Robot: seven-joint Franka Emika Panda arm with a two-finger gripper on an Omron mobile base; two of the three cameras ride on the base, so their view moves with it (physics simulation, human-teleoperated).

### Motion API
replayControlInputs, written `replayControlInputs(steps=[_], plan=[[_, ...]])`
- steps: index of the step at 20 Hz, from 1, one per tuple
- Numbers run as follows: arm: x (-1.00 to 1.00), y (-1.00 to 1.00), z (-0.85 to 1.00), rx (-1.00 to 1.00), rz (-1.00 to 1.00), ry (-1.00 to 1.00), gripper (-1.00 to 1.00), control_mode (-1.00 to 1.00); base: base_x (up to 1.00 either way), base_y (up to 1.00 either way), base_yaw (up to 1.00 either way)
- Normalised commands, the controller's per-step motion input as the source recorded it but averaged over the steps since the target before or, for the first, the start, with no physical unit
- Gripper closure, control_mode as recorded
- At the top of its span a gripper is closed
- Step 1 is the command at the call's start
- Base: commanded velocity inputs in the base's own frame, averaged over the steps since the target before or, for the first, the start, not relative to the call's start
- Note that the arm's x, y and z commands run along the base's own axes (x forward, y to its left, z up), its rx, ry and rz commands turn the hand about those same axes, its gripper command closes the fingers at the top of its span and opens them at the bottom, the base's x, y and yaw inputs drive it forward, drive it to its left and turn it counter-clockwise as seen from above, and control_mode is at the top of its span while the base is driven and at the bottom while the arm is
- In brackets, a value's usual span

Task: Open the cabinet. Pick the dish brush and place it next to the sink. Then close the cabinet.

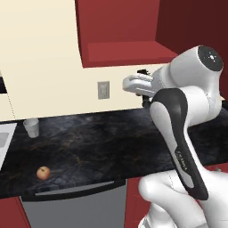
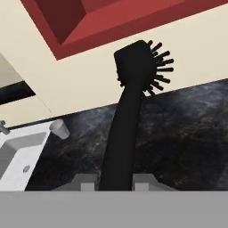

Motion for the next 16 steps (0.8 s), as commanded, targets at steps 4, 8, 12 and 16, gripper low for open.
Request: replayControlInputs(steps=[4,8,12,16], plan=[[-0.39,0.59,-0.45,-0.01,0.21,0.13,1.0,-1.0,0.0,0.0,0.0],[-0.12,0.57,-0.35,0.0,0.34,0.12,1.0,-1.0,0.0,0.0,0.0],[0.0,0.46,-0.09,-0.12,0.26,0.02,1.0,-1.0,0.0,0.0,0.0],[0.0,0.46,0.0,-0.24,0.23,0.0,1.0,-1.0,0.0,0.0,0.0]])
